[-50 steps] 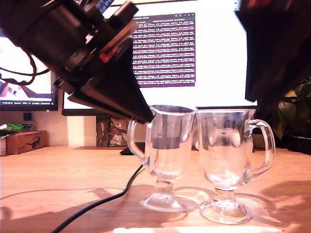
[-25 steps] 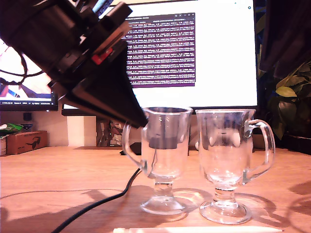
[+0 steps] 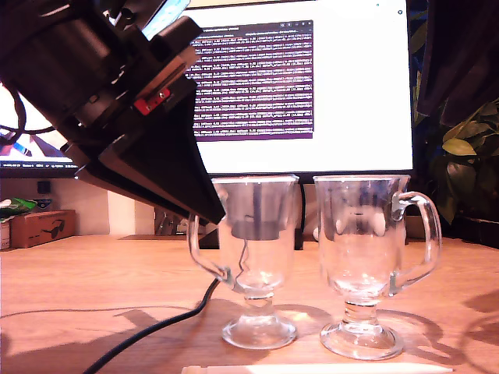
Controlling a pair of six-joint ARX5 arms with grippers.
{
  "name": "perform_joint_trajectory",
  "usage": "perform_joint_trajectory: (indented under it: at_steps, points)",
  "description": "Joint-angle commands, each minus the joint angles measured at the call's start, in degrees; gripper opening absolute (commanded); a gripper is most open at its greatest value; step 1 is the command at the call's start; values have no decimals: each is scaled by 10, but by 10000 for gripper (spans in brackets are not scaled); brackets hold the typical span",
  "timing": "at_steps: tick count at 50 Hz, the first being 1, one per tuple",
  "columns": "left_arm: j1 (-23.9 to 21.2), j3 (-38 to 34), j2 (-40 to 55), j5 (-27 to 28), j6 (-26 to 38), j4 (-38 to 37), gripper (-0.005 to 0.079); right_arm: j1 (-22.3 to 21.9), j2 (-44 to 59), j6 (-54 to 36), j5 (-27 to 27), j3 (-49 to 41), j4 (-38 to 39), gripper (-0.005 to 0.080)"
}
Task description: Pick the small glass cups in front of you with each of your hands, and place them behind the white pen
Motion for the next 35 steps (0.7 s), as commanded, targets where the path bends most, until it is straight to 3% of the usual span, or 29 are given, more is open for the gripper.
perform_joint_trajectory:
  at_steps: [1, 24, 35]
  points:
    - [-2, -5, 0, 1, 0, 6, 130, 1, 1, 3, -1, 5, 4, 202]
    - [-2, -3, -29, 1, 0, 8, 130, 1, 1, 5, -1, 5, 5, 202]
    - [2, -3, -71, -11, 0, -53, 130, 0, 1, 4, 6, 5, 0, 188]
